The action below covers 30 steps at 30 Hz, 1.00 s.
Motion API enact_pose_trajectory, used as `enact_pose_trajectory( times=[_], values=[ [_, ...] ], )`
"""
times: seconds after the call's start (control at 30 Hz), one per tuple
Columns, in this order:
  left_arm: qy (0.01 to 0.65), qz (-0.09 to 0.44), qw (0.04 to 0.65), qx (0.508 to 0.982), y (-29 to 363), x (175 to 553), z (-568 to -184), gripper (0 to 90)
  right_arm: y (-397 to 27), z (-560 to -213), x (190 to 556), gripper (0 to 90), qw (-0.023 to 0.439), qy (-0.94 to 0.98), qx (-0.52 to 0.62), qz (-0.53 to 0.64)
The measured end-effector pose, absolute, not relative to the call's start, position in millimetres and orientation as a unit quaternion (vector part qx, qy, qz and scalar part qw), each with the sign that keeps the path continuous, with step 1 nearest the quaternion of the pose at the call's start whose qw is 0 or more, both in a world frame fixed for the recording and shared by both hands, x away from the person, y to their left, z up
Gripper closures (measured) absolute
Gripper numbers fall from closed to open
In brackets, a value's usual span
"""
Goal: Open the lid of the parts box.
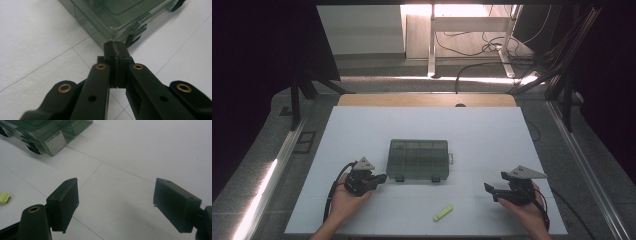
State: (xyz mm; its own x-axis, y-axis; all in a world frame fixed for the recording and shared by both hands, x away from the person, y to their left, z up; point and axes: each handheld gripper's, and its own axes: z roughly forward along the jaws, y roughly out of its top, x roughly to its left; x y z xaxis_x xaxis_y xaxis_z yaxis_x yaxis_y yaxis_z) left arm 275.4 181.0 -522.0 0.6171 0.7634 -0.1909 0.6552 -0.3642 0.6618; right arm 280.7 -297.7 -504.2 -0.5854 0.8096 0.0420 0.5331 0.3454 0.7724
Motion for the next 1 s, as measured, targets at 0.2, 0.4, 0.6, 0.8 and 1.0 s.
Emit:
enact_pose_trajectory(
  times=[0.2, 0.4, 0.6, 0.8, 1.0],
  values=[
    [0.429, 0.074, 0.365, 0.823, 180.2, 275.9, -521.7, 90.0, -298.4, -504.4, 281.1, 20.4, 0.178, 0.800, 0.420, 0.389],
    [0.430, 0.074, 0.365, 0.822, 180.0, 275.7, -521.5, 90.0, -298.0, -503.8, 280.4, 20.5, 0.180, 0.801, 0.419, 0.389],
    [0.429, 0.075, 0.365, 0.823, 179.2, 276.5, -522.1, 90.0, -297.5, -504.2, 280.8, 20.5, 0.181, 0.802, 0.418, 0.387],
    [0.428, 0.078, 0.369, 0.821, 179.8, 276.0, -521.1, 90.0, -298.3, -504.3, 280.9, 20.5, 0.182, 0.801, 0.419, 0.386],
    [0.426, 0.082, 0.380, 0.817, 180.1, 274.8, -518.9, 90.0, -298.0, -504.4, 281.0, 20.5, 0.182, 0.803, 0.418, 0.385]
  ],
)
